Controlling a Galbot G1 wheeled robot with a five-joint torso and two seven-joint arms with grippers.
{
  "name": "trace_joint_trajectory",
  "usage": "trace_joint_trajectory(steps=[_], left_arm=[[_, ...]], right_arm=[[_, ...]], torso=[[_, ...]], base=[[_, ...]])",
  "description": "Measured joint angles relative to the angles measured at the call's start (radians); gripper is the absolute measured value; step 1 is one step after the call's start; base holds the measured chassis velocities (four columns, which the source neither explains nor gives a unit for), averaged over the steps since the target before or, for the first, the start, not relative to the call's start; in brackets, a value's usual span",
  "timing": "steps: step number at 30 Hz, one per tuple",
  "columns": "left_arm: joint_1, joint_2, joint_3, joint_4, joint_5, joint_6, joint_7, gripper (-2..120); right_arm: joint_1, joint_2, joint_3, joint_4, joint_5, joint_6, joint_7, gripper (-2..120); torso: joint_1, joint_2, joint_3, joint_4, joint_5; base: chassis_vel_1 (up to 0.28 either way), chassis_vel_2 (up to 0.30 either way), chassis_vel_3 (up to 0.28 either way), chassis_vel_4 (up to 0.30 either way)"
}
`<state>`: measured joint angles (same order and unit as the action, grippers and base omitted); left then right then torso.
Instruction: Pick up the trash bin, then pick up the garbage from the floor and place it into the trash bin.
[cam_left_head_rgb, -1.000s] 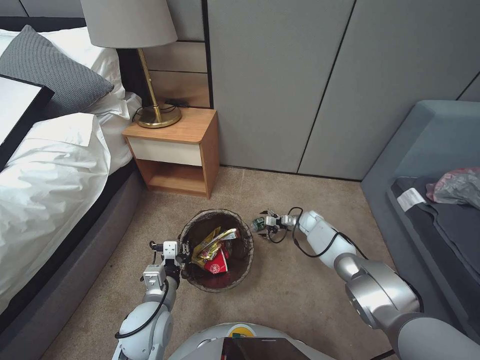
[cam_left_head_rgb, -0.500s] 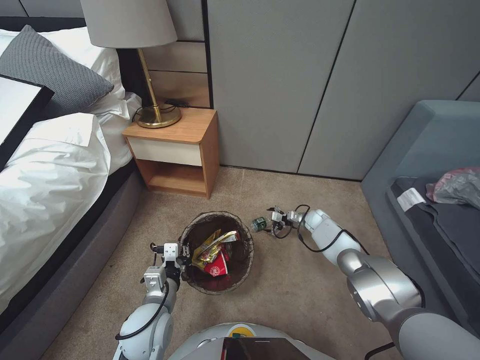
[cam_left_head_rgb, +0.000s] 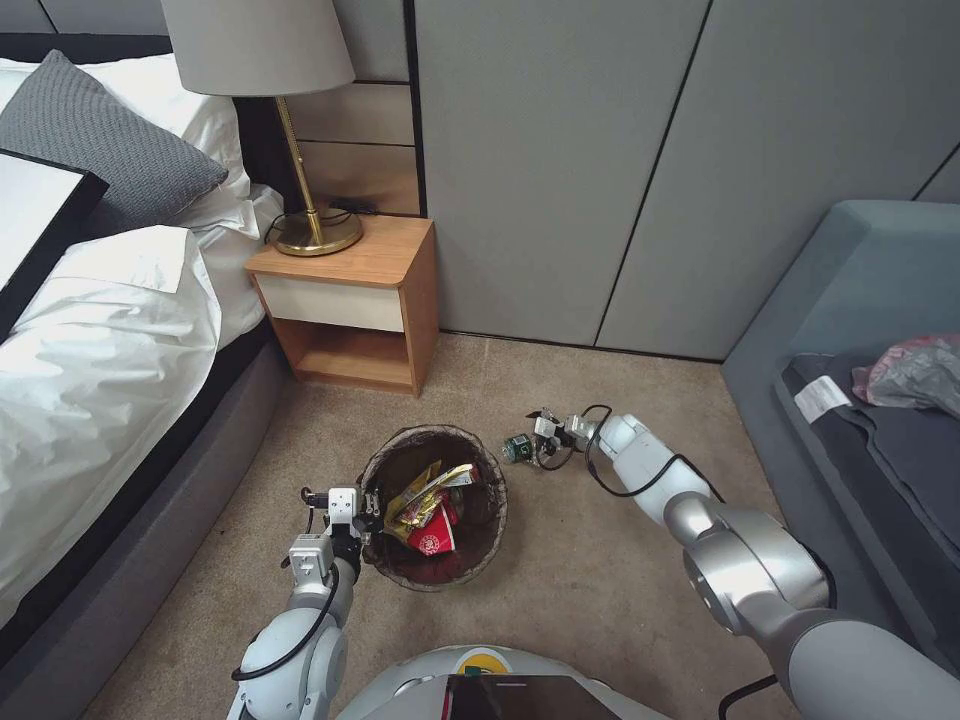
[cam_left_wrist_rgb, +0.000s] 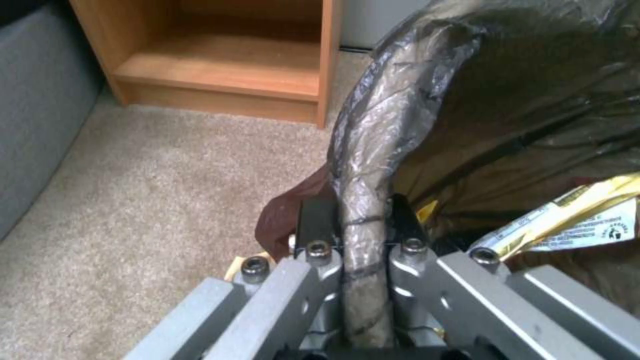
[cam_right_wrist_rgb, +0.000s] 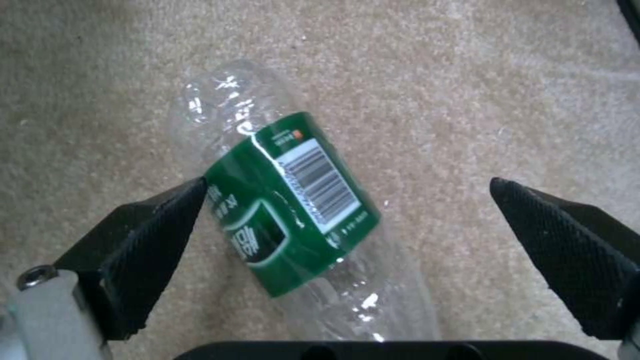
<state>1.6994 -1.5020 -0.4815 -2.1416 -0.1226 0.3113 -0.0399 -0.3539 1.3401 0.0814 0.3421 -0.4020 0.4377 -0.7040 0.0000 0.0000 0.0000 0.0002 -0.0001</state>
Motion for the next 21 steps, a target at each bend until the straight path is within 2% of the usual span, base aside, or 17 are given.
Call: trace_joint_trajectory(steps=[10,19,21], left_arm=[[-0.002,-0.001,0.002,0.001,-0.001,0.0,0.0,2],[0.009,-0.002,0.001,-0.006,0.0,-0.001,-0.001,2],[0.008,-0.003,0.001,-0.006,0.001,-0.001,-0.001,2]], right_arm=[[-0.022,0.018,-0.024,-0.002,0.022,-0.028,0.0,100],[-0.047,0.02,-0.029,-0.015,0.148,-0.121,-0.019,100],[-0.052,0.02,-0.027,-0.019,0.172,-0.137,-0.021,96]], torso=[[0.0,0.0,0.0,-0.0001,0.0001],[0.0,0.0,0.0,-0.0001,0.0],[0.0,0.0,0.0,-0.0001,0.0001]], base=[[0.0,0.0,0.0,0.0],[0.0,0.0,0.0,0.0],[0.0,0.0,0.0,0.0]])
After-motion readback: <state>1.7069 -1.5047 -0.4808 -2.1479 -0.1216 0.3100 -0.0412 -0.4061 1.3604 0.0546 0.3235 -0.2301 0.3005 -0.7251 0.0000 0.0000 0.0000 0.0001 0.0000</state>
